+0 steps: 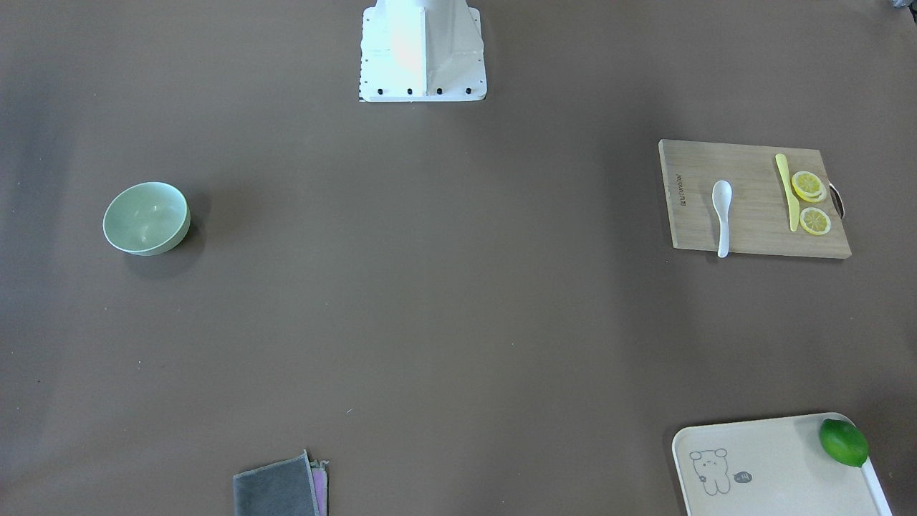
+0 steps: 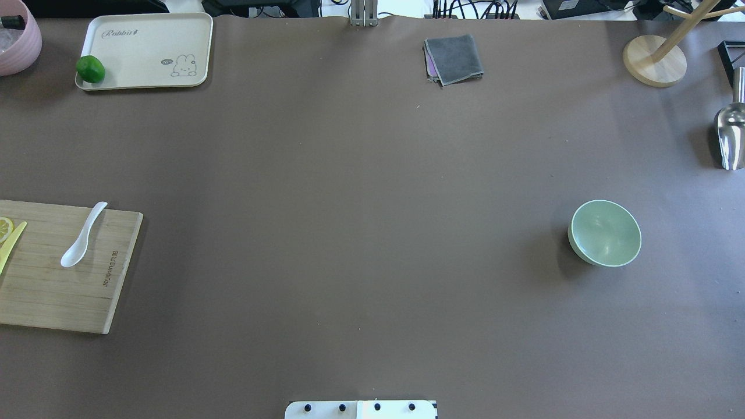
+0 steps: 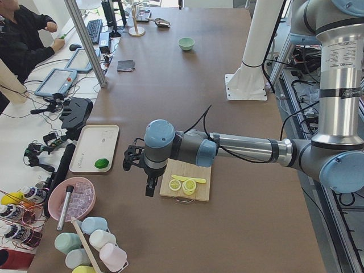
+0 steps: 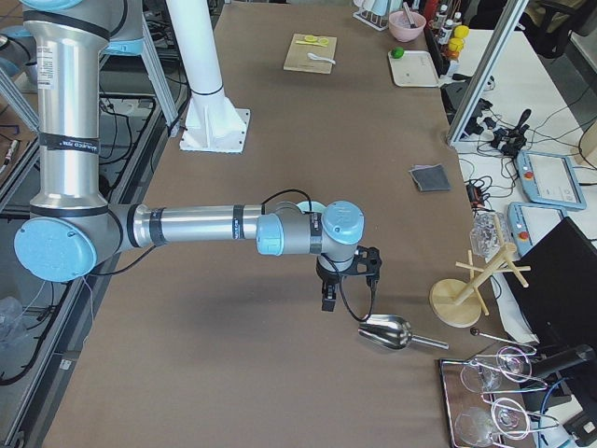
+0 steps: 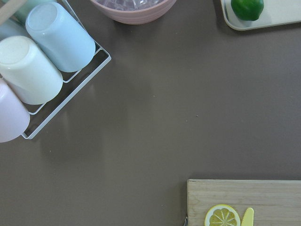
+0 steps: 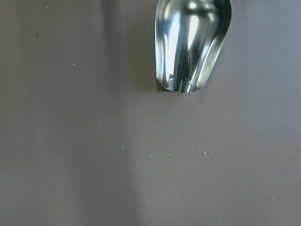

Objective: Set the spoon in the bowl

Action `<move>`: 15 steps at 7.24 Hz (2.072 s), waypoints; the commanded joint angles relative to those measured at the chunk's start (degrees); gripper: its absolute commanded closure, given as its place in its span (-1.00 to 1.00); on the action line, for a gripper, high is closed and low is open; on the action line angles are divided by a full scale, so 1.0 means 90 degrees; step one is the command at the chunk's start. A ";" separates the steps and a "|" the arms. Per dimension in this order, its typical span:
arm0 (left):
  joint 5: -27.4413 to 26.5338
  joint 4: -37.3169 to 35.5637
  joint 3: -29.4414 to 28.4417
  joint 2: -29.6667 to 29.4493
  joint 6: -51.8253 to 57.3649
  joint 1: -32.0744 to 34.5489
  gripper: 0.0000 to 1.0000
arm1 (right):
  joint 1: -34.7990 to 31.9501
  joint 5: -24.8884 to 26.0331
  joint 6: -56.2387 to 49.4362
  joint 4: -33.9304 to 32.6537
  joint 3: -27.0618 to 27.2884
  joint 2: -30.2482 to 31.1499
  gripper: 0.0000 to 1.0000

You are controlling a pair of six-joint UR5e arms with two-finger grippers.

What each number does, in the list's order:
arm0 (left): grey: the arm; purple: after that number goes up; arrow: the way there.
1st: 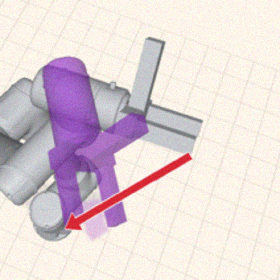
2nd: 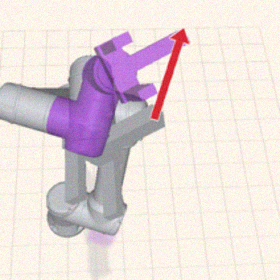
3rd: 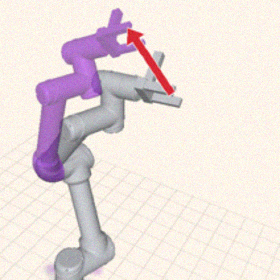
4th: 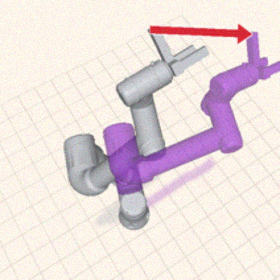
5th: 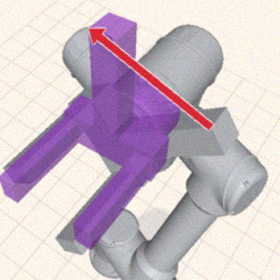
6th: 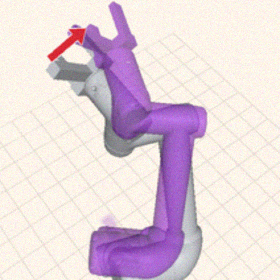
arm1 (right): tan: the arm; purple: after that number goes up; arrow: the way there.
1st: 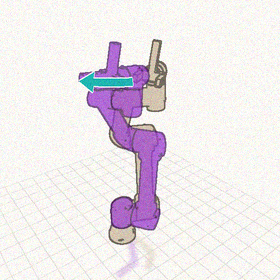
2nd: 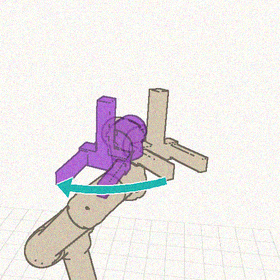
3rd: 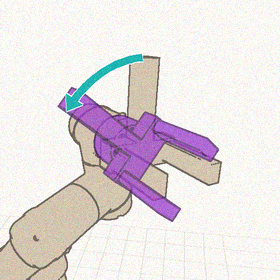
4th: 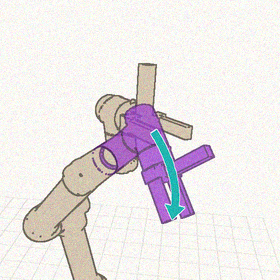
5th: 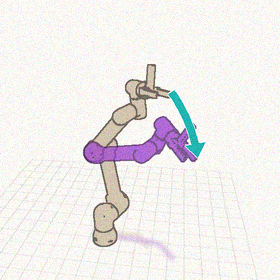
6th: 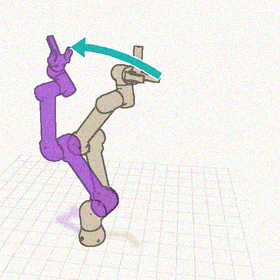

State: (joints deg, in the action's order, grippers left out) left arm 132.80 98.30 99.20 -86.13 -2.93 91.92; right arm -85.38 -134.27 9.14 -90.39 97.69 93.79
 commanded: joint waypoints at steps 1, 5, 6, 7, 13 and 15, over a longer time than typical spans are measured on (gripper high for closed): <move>0.0000 0.0006 0.0023 0.0000 0.0004 -0.0008 -0.97 | 0.0004 -0.0003 0.0000 -0.0005 -0.0015 -0.0001 -1.00; -0.0009 0.0015 0.0013 -0.0029 0.0004 -0.0008 -0.96 | 0.0004 -0.0033 0.0010 0.0005 0.0034 -0.0059 -1.00; -0.0009 0.0016 0.0023 -0.0049 -0.0006 -0.0008 -0.97 | 0.0004 -0.0023 0.0000 0.0005 0.0015 -0.0060 -1.00; -0.0009 0.0025 0.0013 -0.0068 -0.0006 -0.0018 -0.97 | 0.0004 -0.0023 -0.0010 -0.0005 -0.0024 -0.0069 -1.00; -0.0009 0.0055 0.0013 -0.0088 -0.0006 -0.0106 -0.97 | 0.0004 -0.0042 -0.0010 -0.0015 -0.0082 -0.0138 -1.00; -0.0019 0.0055 -0.0006 -0.0088 0.0004 -0.0116 -0.97 | 0.0004 -0.0052 -0.0010 -0.0025 -0.0102 -0.0138 -1.00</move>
State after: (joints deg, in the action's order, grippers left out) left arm 132.55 98.77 99.26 -86.94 -2.93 90.93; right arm -85.34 -134.76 9.06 -90.60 97.21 92.54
